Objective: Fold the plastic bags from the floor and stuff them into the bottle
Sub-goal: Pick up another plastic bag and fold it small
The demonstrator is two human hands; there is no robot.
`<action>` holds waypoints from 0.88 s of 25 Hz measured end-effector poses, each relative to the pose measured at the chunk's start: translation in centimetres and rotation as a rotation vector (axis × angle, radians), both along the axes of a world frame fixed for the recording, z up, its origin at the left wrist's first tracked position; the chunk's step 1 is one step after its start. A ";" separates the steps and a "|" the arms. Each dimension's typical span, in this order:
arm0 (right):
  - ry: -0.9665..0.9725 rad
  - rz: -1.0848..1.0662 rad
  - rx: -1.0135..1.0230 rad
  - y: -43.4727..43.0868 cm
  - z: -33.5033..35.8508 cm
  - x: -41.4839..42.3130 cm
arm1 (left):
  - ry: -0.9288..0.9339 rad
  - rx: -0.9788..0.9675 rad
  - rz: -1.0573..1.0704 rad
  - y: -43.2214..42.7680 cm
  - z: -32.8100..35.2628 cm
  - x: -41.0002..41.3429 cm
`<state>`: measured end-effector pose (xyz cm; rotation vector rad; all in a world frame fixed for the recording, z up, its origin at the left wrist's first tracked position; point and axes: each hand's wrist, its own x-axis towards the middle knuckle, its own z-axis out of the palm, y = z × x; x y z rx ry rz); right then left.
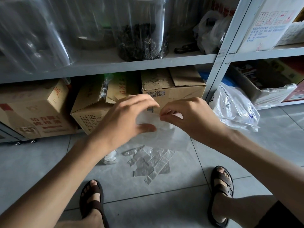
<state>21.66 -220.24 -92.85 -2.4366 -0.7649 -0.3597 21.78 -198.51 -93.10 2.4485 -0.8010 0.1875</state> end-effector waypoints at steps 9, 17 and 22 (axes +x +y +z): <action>0.242 -0.018 0.149 -1.7 0.1 0.5 | 0.198 -0.073 0.045 0.1 0.5 0.2; 0.326 -0.077 0.280 -2.3 0.4 0.6 | 0.284 0.013 0.123 1.4 1.5 0.0; 0.290 -0.083 0.214 -1.6 0.8 0.0 | 0.307 -0.002 0.102 0.6 1.3 -0.4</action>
